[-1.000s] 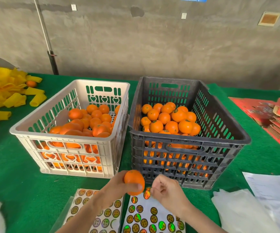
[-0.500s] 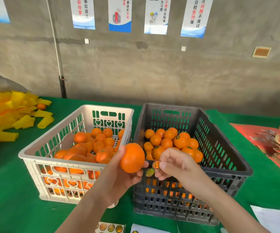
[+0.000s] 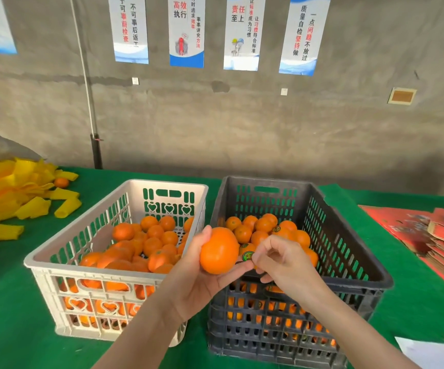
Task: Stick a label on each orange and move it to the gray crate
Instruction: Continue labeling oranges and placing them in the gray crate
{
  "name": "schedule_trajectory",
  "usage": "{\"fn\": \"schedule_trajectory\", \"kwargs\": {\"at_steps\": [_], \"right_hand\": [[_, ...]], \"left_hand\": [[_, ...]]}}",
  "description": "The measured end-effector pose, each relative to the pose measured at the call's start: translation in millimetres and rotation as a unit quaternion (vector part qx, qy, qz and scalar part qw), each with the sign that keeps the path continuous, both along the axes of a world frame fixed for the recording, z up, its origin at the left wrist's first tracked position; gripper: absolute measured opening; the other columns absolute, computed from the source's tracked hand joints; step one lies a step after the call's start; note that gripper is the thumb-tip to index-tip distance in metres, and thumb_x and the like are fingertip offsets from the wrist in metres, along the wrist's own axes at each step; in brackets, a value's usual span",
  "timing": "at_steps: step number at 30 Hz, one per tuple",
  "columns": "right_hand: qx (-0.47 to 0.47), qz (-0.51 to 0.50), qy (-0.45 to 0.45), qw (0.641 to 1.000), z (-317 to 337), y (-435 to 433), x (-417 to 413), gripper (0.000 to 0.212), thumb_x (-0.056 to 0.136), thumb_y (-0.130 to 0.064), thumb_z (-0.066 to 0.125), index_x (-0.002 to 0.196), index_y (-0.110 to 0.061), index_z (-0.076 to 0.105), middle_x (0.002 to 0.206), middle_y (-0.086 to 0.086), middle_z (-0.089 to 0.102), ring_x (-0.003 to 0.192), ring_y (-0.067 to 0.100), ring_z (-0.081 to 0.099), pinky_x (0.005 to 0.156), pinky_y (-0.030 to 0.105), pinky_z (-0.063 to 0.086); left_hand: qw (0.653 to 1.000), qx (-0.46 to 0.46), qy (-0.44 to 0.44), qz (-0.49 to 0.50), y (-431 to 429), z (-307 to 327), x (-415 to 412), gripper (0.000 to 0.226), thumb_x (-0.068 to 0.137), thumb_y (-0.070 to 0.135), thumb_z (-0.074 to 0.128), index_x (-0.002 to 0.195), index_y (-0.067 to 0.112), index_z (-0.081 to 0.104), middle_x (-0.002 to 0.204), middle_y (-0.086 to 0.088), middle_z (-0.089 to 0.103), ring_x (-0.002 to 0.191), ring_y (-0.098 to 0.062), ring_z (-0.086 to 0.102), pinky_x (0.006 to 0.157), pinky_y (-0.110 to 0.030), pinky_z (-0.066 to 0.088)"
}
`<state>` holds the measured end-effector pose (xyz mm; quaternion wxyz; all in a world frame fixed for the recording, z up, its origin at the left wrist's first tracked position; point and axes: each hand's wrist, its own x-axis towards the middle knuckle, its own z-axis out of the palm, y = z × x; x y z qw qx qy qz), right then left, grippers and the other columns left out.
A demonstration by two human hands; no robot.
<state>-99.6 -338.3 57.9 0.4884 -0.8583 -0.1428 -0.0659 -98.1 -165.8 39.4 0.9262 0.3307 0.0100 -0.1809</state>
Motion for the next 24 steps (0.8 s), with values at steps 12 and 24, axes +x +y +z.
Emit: {"fn": "schedule_trajectory", "kwargs": {"at_steps": [12,24], "right_hand": [[-0.073,0.182,-0.070,0.978,29,-3,1,0.031,0.090,-0.013,0.062,0.073,-0.037,0.054,0.117,-0.013,0.050,0.116,0.000,0.046,0.096,0.032,0.044],[-0.142,0.082,-0.136,0.977,35,7,-7,0.016,0.076,-0.041,0.063,0.073,-0.035,0.048,0.095,-0.011,0.058,0.094,0.005,0.055,0.076,0.034,0.050]], "left_hand": [[0.948,0.252,-0.192,0.003,-1,-4,1,0.050,0.077,0.053,0.063,0.114,0.020,0.069,0.117,-0.011,0.068,0.110,-0.024,0.063,0.088,-0.031,0.053],[0.932,0.280,-0.230,0.011,-1,-4,2,0.057,0.084,0.044,0.052,0.126,0.005,0.056,0.119,-0.017,0.065,0.114,-0.031,0.059,0.099,-0.039,0.049]]}}
